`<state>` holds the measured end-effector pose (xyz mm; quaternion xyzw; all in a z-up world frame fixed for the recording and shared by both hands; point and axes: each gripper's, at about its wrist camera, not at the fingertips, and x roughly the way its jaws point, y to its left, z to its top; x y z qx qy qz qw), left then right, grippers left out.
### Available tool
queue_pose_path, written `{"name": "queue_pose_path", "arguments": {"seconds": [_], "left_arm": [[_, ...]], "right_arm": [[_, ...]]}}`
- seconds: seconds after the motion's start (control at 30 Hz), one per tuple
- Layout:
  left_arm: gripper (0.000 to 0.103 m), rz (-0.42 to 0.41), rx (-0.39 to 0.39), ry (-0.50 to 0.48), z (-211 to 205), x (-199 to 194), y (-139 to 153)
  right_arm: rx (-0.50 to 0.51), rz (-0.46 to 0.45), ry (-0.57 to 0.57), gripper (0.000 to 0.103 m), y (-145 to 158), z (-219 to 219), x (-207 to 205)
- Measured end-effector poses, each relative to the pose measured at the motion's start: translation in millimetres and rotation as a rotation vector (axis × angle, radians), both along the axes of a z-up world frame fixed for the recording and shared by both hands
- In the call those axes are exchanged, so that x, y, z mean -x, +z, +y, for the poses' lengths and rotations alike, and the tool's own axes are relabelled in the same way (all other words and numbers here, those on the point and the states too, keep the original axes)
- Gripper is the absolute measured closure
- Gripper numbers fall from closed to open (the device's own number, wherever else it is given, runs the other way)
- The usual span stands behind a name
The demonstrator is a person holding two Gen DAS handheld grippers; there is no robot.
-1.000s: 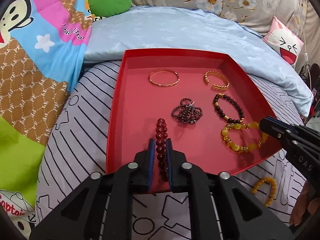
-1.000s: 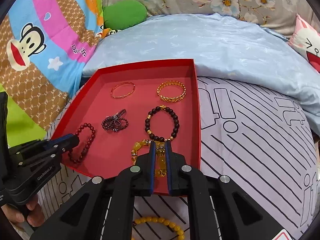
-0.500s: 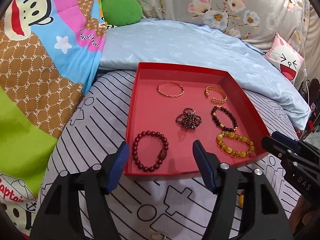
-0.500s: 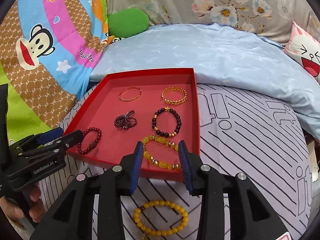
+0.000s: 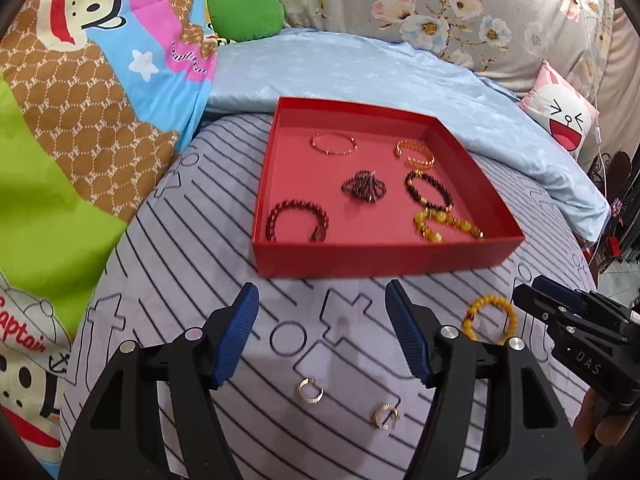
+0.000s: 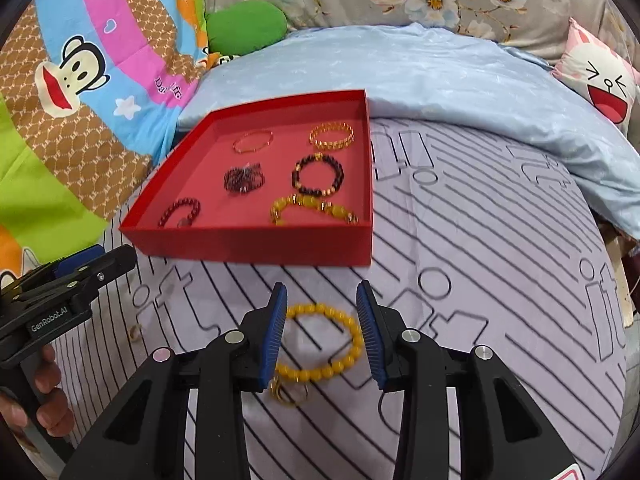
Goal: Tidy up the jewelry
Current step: 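Withdraw both tools toward the yellow bead bracelet and gold rings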
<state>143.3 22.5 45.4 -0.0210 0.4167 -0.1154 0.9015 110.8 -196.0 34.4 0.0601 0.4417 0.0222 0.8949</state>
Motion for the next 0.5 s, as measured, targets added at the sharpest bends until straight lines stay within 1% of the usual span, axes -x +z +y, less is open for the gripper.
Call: {"name": "queue_pose_path", "arguments": {"seconds": [0.17, 0.47, 0.5], "left_arm": [[0.041, 0.030, 0.009, 0.005, 5, 14, -9], [0.041, 0.062, -0.004, -0.002, 6, 33, -20], [0.041, 0.065, -0.005, -0.002, 6, 34, -22]], "right_arm": [[0.002, 0.029, -0.005, 0.068, -14, 2, 8], [0.006, 0.051, -0.020, 0.068, -27, 3, 1], [0.004, 0.055, -0.022, 0.069, -28, 2, 0]]}}
